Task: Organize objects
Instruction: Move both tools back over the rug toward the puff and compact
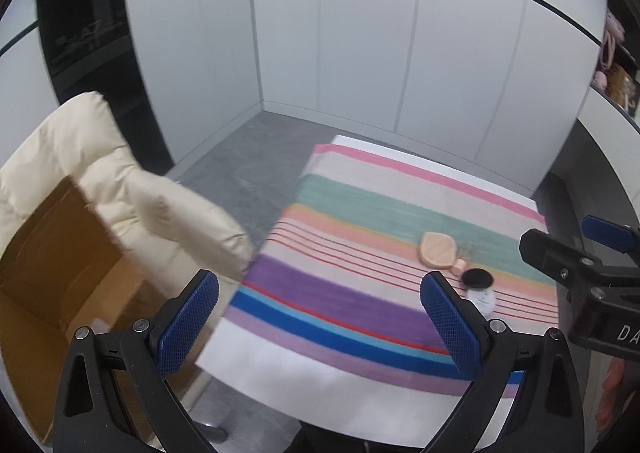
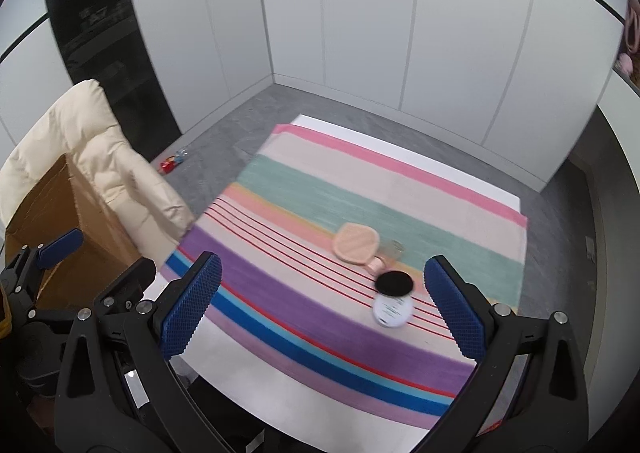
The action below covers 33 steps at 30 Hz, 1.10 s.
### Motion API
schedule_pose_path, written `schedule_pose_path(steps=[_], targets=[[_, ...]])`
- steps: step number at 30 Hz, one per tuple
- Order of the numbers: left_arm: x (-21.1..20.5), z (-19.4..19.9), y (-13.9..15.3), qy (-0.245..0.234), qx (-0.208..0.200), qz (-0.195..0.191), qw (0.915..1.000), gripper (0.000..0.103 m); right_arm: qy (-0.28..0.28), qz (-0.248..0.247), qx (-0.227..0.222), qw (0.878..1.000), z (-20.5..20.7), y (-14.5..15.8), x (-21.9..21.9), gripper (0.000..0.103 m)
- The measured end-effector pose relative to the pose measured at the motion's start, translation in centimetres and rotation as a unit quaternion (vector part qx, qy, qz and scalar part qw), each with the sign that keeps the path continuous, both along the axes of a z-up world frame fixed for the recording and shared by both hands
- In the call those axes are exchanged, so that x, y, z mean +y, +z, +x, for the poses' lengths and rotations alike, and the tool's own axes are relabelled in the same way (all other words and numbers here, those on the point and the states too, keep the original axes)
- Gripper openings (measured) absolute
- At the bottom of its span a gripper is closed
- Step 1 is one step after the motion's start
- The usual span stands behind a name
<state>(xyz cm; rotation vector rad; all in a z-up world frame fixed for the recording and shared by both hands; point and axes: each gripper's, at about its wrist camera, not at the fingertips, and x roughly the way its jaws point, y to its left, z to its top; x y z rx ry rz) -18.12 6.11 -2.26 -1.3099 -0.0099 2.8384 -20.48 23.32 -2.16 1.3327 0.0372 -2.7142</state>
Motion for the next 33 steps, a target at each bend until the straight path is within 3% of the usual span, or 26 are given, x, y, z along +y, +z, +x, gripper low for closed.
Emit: schedule_pose_path(steps=[8,17,24,29,33], targets=[[3.4,-1.8,-1.2,-0.031,-0.014,0.005,0.9994,0.102,-0.043,0.004,-0.01,0.999,0.5,-1.6,5.0,0.103],[6.4,-3.3,-6.2,-0.061,-0.072,0.014,0.9955,0.102,-0.096,-0.012,-0.063,0.993,1.1,-7.6,9.4,0.103],[9.1,-3.5,-9.4,-0.088,-0.078,-0.008,0.9931,0.102,-0.119,-0.026,-0.11,0.986,0.8,-12.6,10.6,0.103],[9.0,-5.2,-12.3,-0.082,-0.103,0.007,0.9913,0.101,-0.107,0.007,-0.127,0.986,-0.5,-14.9,10.1,0.102],[9.1,-6.3,-14.3,-0.096,-0.111,0.0,0.9891,0.101,-0.1,-0.003,-0.145,0.984,-1.7,-17.2,10.1,0.099]])
